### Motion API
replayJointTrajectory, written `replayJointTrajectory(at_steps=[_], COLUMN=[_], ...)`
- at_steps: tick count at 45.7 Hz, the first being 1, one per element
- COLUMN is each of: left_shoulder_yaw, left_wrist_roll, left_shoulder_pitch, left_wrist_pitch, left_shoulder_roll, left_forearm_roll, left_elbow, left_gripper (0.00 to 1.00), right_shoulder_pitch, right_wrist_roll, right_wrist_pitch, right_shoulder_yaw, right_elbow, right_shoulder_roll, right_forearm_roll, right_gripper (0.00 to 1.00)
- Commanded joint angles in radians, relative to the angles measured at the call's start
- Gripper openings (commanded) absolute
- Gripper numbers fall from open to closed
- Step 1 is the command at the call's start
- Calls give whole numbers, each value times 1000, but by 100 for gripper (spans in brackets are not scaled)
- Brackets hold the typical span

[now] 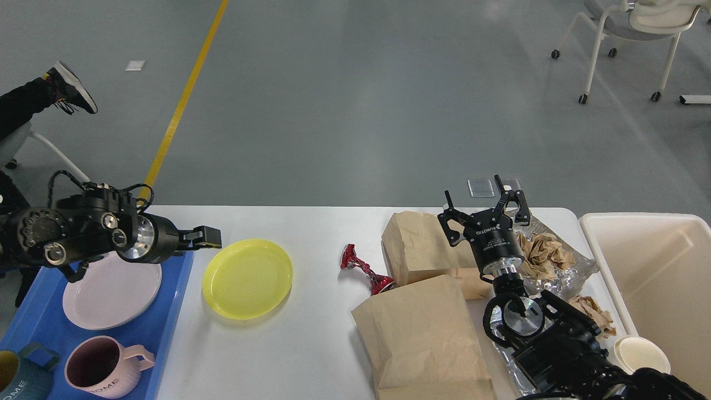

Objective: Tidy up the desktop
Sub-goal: 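Reach the left gripper to the yellow plate rim and grasp it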

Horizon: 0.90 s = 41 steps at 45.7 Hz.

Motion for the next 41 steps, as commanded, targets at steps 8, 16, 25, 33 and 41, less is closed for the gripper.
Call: replayJointTrajectory(at_steps=[8, 16, 25, 33, 41], left_shoulder_yaw=[-4, -13, -18, -18, -16], left_wrist_roll=[79, 92, 102, 104, 104], left_shoulder_pitch=[119, 161, 181, 190, 193], left_wrist_pitch=[166, 185, 186, 189, 191], left_shoulder_roll=[-154, -189, -189, -189, -188], left_forearm_roll=[-36, -39, -53, -70, -71], left_elbow=[68, 108, 137, 140, 140], left_gripper=[78, 76, 75, 74, 72], right_shoulder_pitch=[0, 0, 0, 0, 0], right_wrist_roll=[0, 0, 0, 0, 0], right_wrist_pitch=[0, 2, 2, 2, 2], right_shoulder_yaw=[0, 0, 0, 0, 0], right_elbow=[0, 0, 0, 0, 0], right_shoulder_roll=[0, 0, 0, 0, 0], right_forearm_roll=[0, 0, 0, 0, 0], right_gripper=[100, 100, 100, 100, 100])
